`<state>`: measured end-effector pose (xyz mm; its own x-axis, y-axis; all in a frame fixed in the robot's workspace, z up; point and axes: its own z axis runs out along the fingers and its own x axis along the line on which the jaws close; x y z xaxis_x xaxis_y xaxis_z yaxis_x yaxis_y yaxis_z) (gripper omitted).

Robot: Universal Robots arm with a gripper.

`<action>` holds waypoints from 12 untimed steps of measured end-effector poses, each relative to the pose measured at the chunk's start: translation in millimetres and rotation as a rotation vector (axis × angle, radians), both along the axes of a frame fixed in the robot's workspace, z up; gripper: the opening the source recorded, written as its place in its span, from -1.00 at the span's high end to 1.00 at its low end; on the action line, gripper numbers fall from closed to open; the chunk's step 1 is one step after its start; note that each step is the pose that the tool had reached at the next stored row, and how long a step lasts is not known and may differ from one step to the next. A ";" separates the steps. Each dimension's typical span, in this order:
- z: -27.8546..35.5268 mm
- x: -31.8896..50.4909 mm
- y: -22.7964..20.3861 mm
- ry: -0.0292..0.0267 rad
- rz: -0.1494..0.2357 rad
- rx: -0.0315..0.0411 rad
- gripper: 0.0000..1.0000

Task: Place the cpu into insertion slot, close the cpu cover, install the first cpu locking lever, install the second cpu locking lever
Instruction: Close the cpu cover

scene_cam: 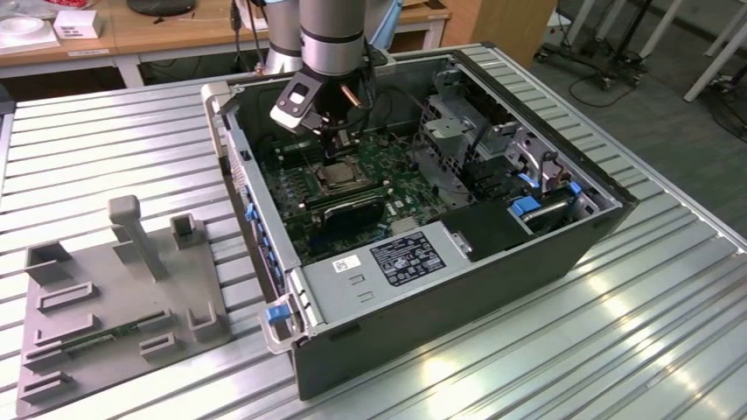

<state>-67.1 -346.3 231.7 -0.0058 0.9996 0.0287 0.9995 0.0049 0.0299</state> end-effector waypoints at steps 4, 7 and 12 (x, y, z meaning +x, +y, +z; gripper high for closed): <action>0.0 0.0 0.0 -0.0001 0.001 0.0000 0.79; 0.0 0.0 0.0 0.0000 0.002 0.0000 0.79; -1.7 0.0 0.0 0.0000 0.002 0.0000 0.79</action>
<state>-67.2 -346.3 230.0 -0.0074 0.9996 0.0287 0.9995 0.0065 0.0299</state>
